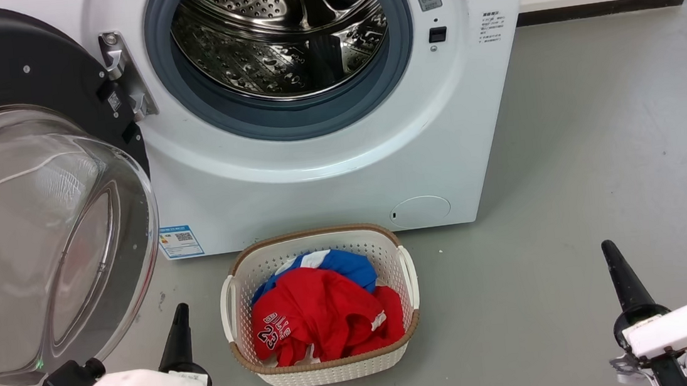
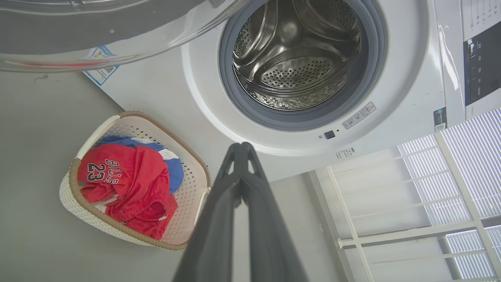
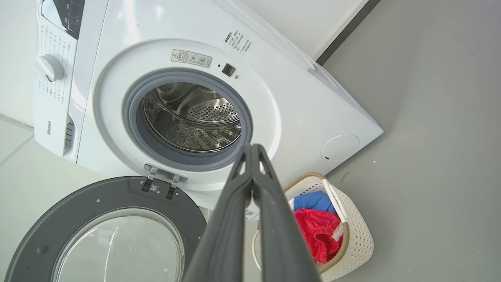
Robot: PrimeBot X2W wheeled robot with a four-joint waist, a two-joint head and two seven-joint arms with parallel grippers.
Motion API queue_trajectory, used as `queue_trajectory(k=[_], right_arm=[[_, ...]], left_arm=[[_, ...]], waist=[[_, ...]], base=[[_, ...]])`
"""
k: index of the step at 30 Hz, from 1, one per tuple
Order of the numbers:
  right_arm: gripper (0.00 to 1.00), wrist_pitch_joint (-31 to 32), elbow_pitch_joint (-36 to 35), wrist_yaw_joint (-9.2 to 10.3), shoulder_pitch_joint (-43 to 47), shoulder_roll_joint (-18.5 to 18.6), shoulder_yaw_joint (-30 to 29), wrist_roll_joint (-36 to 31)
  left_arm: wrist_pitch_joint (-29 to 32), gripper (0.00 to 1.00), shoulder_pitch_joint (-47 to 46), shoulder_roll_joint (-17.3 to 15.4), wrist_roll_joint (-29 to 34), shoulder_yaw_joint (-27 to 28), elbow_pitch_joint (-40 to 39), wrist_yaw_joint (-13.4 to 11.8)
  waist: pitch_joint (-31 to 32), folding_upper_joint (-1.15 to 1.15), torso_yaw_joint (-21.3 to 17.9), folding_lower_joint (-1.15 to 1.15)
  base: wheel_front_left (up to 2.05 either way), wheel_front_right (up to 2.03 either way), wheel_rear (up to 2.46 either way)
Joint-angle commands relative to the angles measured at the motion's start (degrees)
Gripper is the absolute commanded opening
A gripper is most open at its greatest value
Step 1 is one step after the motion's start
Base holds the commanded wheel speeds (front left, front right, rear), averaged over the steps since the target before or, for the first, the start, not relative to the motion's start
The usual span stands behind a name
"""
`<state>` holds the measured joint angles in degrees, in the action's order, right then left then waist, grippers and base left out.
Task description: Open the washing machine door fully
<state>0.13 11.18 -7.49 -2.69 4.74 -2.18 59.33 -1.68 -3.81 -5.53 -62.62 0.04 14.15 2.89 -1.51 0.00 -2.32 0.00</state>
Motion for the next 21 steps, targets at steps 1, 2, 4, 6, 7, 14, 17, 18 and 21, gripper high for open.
queue_trajectory(k=[1,2,4,6,7,14,17,18,21], right_arm=[[0.0,0.37,-0.28,-0.01,-1.45,-0.08,-0.26,1.93],[0.0,0.48,-0.22,-0.01,-1.49,-0.1,-0.33,2.54],[0.0,0.71,-0.08,-0.01,-1.57,-0.14,-0.44,3.8],[0.0,0.89,0.03,-0.01,-1.64,-0.18,-0.56,5.12],[0.0,0.97,0.1,-0.01,-1.67,-0.2,-0.63,5.71],[0.0,1.59,0.44,-0.01,-1.99,-0.32,-0.97,9.27],[0.0,1.9,0.61,-0.01,-2.16,-0.39,-1.15,10.98],[0.0,1.93,0.66,-0.01,-2.21,-0.41,-1.21,11.57],[0.0,2.28,0.82,-0.01,-2.39,-0.47,-1.4,13.18]], left_arm=[[0.42,0.0,-1.39,-0.05,-1.54,0.47,-0.54,0.38],[0.56,0.0,-1.42,0.0,-2.09,0.61,-0.54,0.5],[0.88,0.0,-1.49,0.1,-3.2,0.87,-0.52,0.71],[1.15,0.0,-1.57,0.23,-4.31,1.12,-0.51,0.83],[1.32,0.0,-1.6,0.27,-4.87,1.26,-0.5,0.91],[2.2,0.0,-1.79,0.6,-8.01,1.91,-0.46,1.41],[2.65,0.0,-1.89,0.76,-9.53,2.24,-0.44,1.72],[2.8,0.0,-1.9,0.82,-10.01,2.37,-0.45,1.81],[3.19,0.0,-1.84,0.99,-11.48,2.71,-0.42,1.95]], waist=[[0.03,0.0,0.06,0.0],[0.05,0.0,0.09,0.0],[0.09,0.0,0.16,0.0],[0.13,0.0,0.23,0.0],[0.15,0.0,0.27,0.0],[0.27,0.0,0.47,0.0],[0.33,0.0,0.58,0.0],[0.35,0.0,0.61,0.0],[0.41,0.0,0.72,0.0]], base=[[0.0,0.0,0.0],[0.0,0.0,0.0],[0.0,0.0,0.0],[0.0,0.0,0.0],[0.0,0.0,0.0],[0.0,0.0,0.0],[0.0,0.0,0.0],[0.0,0.0,0.0],[0.0,0.0,0.0]])
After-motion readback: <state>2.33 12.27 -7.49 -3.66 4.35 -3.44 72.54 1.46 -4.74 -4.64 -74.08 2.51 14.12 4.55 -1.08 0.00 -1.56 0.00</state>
